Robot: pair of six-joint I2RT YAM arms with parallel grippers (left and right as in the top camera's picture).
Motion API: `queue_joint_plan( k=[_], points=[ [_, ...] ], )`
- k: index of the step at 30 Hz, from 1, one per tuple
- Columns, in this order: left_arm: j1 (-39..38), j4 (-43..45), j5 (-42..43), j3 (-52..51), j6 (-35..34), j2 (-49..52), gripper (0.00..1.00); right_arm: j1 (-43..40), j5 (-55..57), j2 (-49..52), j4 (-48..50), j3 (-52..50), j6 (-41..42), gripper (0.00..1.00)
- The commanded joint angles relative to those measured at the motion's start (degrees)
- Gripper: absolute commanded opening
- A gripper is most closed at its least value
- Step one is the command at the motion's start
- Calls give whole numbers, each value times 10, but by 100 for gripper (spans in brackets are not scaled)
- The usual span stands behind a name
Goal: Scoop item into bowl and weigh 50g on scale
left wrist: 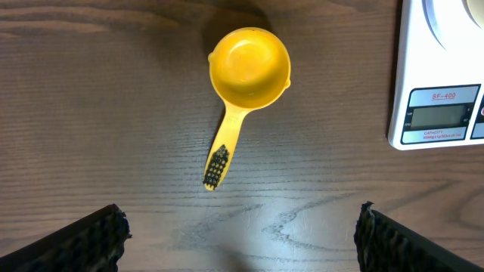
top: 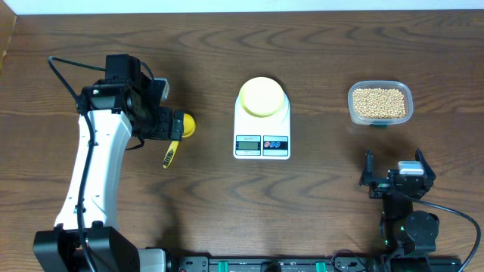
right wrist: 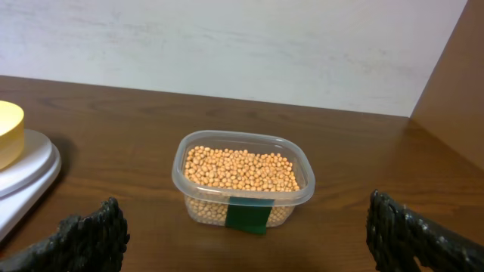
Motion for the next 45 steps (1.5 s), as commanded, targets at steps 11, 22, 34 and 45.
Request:
queue_joint_plan(
  k=[11,22,34,45],
  points=[
    [2,-2,3,16,10,0,98,4,-1,-3,-2,-1,-8,99],
    [2,4,3,16,12,0,98,4,-1,-3,-2,-1,-8,99],
    [2,22,2,16,42,33,98,4,-1,-3,-2,-1,-8,99],
    [8,125,-38,16,42,84,98,4,-1,-3,-2,-1,-8,99]
  ],
)
